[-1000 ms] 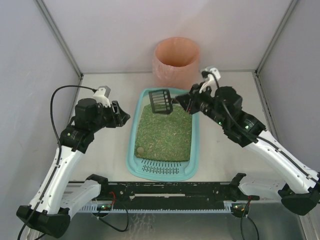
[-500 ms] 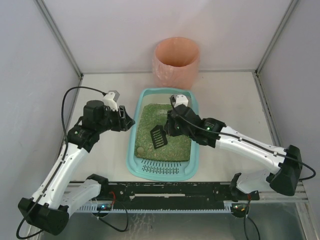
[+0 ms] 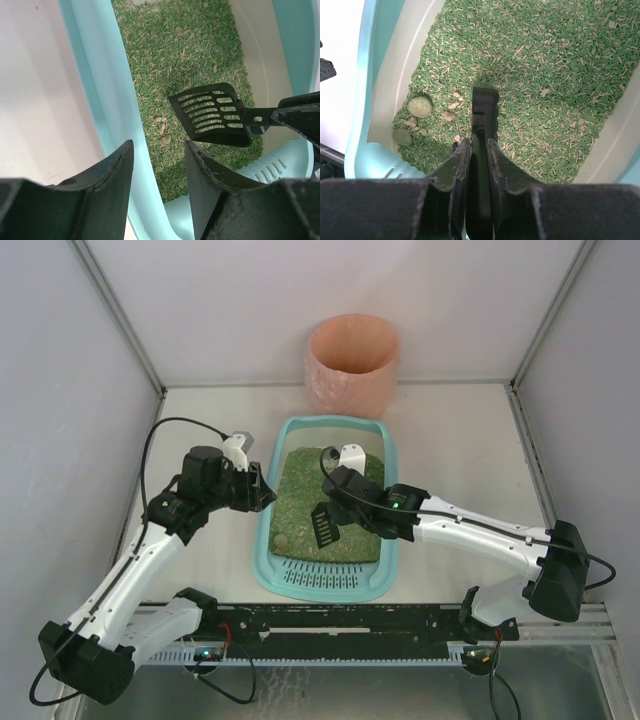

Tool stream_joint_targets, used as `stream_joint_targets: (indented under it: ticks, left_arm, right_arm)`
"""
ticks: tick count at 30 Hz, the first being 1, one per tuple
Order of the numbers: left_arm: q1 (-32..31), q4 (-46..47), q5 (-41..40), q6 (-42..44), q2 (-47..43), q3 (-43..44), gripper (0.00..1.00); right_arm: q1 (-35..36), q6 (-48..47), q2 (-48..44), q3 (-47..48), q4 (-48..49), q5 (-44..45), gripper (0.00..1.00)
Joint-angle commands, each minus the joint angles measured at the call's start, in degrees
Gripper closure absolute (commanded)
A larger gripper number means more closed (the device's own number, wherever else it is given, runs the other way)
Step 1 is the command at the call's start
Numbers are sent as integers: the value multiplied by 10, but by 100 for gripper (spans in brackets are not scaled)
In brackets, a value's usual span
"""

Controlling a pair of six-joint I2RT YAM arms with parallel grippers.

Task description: Clean the litter box

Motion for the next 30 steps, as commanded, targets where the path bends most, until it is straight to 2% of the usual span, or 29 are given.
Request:
stream_joint_targets:
  ticks: [1,8,12,19,24,30]
  left_arm:
    - [-10,15,-4,0,3,-22,52]
    - [-37,16,-8,-9,21,-27,57]
    - [-46,14,-10,-10,25,-28,59]
    - [-51,5,-7,-13,27,-37,61]
    - [-51,2,-4,-20,26,-44,63]
    - [-73,2,-5,-24,28,-45,64]
  right_arm:
    - [8,14,6,5,12,-19,100]
    - [8,41,36,-4,98,-115,100]
    - [7,58,49,-15,135,-136,100]
    - [3,139,76,-21,138,-118,100]
    - [6,236,91,-29,147,-92,100]
    - [13,332,87,-60,203,-62,100]
